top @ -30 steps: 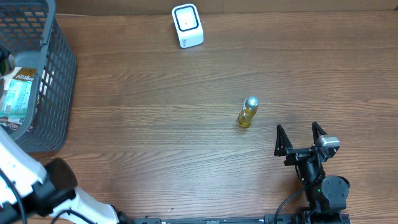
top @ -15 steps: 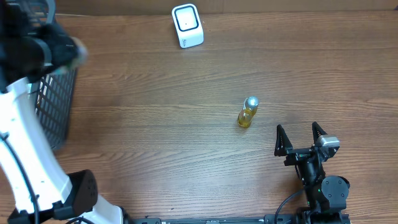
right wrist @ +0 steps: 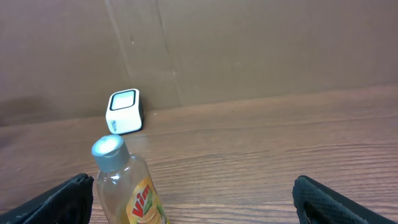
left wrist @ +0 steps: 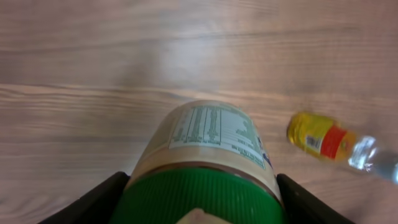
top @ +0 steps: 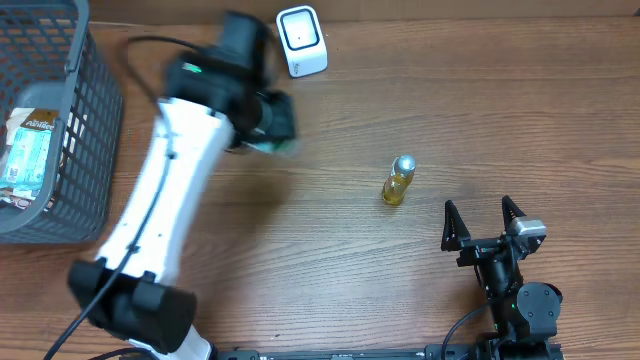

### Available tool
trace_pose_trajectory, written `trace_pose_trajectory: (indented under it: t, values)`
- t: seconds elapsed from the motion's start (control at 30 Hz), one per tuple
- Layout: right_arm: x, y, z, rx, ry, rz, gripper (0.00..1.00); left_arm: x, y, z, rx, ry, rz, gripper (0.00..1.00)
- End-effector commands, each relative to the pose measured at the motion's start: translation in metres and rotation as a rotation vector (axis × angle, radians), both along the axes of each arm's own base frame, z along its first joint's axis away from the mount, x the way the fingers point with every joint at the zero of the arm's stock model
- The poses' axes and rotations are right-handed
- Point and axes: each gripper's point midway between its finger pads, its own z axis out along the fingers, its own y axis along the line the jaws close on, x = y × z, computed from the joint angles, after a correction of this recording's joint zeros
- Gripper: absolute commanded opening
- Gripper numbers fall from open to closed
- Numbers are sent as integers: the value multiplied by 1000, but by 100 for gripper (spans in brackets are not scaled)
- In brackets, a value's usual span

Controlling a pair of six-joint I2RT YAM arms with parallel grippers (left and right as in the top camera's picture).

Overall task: Scan the item barcode
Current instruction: 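Lift the green-lidded jar out and carry it beside the yellow bottle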

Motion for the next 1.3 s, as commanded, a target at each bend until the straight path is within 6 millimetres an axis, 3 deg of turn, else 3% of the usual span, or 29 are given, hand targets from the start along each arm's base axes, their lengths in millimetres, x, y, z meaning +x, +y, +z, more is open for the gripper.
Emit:
trace_pose_trajectory:
  t: [0.0,0.4,0.67,0.83,1.07,1.17,1.27]
  values:
    - [0,0,-3,2,3,-3,100,-12,-25,-32,45,21,42,67]
    - [0,0,-3,2,3,-3,100,-54,-82,-127,170,120,7,66]
    - [0,0,-3,2,3,-3,100,-53,-99,-166,217,137,6,69]
    - [0,0,-3,2,3,-3,100,-52,-100,-168,215,137,13,75]
    - [0,0,-3,2,3,-3,100,-55,-101,-169,216,142,6,100]
    - [0,0,-3,2,3,-3,100,-52,-101,-165,217,132,-36,100]
    - [0,0,-3,2,3,-3,100,-43,-100,-146,202,110,-81,100]
